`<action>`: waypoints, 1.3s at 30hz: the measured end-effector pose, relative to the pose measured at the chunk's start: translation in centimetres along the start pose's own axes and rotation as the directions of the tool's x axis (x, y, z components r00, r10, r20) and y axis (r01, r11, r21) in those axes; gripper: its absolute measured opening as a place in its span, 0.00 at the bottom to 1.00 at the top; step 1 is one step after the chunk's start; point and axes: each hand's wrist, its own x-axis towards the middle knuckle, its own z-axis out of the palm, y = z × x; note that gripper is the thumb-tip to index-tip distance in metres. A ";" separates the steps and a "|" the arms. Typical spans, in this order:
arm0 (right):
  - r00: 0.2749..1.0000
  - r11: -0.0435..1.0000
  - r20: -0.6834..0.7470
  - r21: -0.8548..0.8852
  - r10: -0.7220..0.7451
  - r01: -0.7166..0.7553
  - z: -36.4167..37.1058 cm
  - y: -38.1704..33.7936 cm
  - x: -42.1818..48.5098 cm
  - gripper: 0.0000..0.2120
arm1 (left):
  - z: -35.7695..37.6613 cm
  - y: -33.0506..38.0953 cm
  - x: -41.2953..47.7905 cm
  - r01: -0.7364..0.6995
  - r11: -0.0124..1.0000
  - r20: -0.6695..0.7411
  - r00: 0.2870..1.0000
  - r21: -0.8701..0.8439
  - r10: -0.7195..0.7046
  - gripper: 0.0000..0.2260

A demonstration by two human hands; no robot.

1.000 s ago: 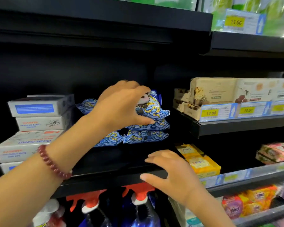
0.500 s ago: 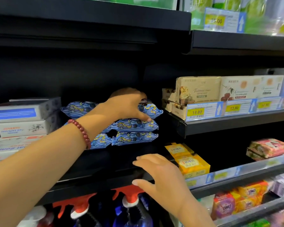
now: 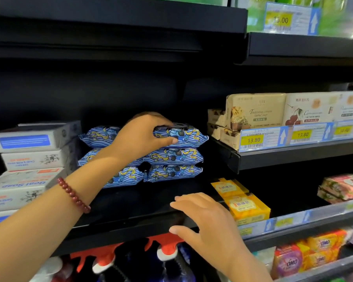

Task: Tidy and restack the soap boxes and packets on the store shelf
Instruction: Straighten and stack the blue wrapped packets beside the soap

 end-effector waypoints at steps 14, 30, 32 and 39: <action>0.989 0.980 -0.146 0.197 0.029 0.000 -1.8 -0.9 1.2 0.15 | -1.8 1.9 -10.8 0.017 0.998 -0.283 0.959 0.067 0.002 0.16; 0.987 0.871 -0.023 -0.474 -0.157 0.127 -0.1 -8.1 18.4 0.24 | -1.0 -0.7 -18.9 0.248 0.967 -0.090 0.966 0.064 -0.242 0.19; 0.984 0.887 -0.066 -0.446 -0.167 0.120 0.3 -8.2 18.4 0.27 | -1.0 -0.7 -18.9 0.239 0.970 -0.096 0.968 0.055 -0.233 0.19; 0.953 0.880 -0.165 -0.449 -0.253 0.156 0.4 -7.7 18.1 0.21 | -1.1 -0.9 -19.0 0.220 0.975 -0.071 0.974 0.041 -0.217 0.16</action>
